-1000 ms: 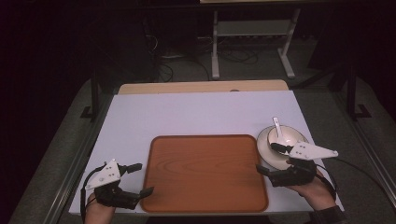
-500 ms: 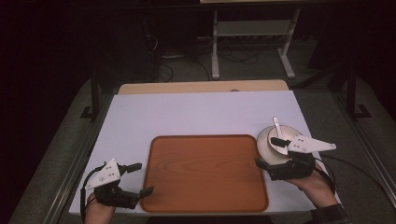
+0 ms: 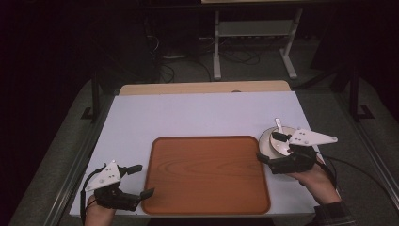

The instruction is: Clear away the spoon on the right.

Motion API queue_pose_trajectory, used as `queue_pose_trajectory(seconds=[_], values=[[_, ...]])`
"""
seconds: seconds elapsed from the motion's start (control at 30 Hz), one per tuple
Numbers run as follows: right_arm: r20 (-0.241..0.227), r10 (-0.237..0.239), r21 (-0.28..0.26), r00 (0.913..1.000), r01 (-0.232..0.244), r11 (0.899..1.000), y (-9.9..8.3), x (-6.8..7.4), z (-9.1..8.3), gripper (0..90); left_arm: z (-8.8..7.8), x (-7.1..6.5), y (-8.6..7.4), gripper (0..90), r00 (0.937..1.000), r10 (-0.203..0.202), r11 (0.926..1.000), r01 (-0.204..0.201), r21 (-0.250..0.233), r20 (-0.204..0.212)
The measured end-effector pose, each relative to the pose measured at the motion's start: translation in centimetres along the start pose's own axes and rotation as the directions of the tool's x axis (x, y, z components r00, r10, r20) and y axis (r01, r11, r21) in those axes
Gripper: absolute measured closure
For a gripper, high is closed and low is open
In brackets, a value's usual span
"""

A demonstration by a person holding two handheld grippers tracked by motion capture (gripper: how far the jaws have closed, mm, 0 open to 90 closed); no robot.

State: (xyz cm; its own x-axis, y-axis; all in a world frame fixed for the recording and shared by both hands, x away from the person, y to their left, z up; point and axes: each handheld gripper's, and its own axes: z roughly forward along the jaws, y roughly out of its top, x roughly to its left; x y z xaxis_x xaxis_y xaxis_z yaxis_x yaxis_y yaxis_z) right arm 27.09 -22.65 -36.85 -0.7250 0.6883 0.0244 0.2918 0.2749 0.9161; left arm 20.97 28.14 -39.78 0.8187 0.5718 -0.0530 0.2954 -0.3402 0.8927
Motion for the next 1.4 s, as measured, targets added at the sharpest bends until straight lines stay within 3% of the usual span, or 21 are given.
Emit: queue_pose_trajectory(seconds=[0.73,1.4], values=[[0.021,0.013,0.005,0.9997,-0.013,1.000,2.0,-2.7,1.4,8.4,-0.1,0.2,0.0,13.0,0.9996,-0.026,0.9996,0.026,-0.014,-0.009],[0.027,0.018,0.060,0.9995,-0.020,0.998,3.7,-4.7,3.2,14.2,-0.1,0.3,-0.1,13.0,0.9998,-0.020,0.9998,0.020,-0.007,-0.008]])
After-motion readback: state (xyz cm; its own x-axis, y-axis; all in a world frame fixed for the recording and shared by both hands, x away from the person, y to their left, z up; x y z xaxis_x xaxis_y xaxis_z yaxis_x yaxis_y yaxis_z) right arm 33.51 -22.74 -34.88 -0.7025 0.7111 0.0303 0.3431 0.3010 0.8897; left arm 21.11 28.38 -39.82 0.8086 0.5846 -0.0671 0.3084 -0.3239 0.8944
